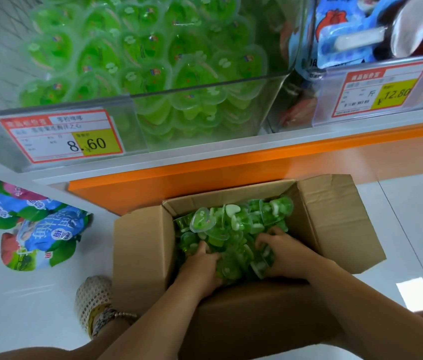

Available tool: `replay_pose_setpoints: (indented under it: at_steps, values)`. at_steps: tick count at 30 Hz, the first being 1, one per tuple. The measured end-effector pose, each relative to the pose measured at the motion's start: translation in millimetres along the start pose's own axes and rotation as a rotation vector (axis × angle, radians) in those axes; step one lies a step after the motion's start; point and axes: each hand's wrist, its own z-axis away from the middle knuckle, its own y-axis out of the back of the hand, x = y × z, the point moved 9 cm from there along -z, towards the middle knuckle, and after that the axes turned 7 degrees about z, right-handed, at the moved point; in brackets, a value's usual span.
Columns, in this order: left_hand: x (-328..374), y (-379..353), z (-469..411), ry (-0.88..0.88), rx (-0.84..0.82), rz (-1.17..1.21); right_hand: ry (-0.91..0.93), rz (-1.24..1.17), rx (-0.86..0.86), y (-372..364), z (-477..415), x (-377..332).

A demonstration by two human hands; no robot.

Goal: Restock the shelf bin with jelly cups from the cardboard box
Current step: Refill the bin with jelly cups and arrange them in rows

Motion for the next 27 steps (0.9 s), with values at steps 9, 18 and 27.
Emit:
replay_pose_setpoints:
  at_steps: [9,18,27]
  values:
    - [6.8,25.7,9.9,-0.062,0.095,0.171,-0.010,-0.131,0.120,19.1,11.2,-0.3]
    - [62.4,85.6,67.1,-0.228,0.274,0.115,0.098,-0.120,0.308,84.0,65.1,-33.6]
    - [117.9,186.1,200.4,-0.468,0.578,0.120,0.259,-0.413,0.692,170.3,174.3,-81.3]
